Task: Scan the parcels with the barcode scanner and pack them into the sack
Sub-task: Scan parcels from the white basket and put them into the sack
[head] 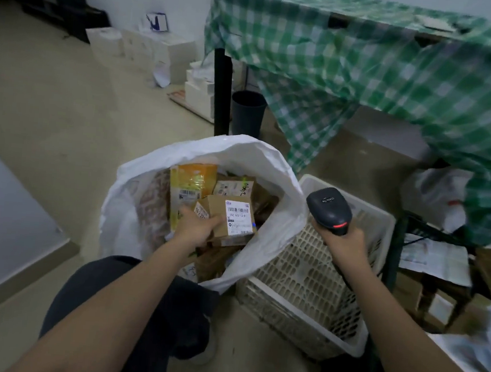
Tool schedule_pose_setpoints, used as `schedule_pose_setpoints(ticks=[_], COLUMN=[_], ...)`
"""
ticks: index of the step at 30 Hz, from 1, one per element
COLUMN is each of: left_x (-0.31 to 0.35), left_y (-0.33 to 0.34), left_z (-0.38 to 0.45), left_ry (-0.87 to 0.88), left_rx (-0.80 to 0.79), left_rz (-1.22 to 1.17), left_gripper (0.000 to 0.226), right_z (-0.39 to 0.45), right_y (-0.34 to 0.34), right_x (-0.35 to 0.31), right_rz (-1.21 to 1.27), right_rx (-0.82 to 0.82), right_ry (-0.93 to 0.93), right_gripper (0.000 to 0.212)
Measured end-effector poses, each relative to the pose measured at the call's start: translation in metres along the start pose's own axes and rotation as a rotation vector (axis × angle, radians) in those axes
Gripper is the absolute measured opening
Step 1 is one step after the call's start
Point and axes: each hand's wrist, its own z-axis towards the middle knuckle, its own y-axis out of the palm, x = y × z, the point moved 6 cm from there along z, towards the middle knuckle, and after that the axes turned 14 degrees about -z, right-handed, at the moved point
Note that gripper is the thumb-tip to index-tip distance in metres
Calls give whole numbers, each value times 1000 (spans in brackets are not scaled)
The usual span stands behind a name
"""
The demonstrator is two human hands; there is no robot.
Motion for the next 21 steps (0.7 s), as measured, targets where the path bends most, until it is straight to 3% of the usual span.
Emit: schedule_pose_setpoints(ticks=[6,13,17,21], left_x=[13,-8,-9,-2], left_y=[58,109,104,97], left_z=[65,80,82,59], left_ry=[169,214,191,234], left_rx=[-37,-396,-340,-273], left_rz=[79,383,335,330], left_gripper=[93,63,68,56], right_z=[31,48,42,28], right_y=[0,14,12,-1], right_x=[8,-4,0,9], right_rz=[75,93,106,101], right_rx=[137,114,92,87], right_ry=[48,13,1,40], right_gripper=[16,14,13,18])
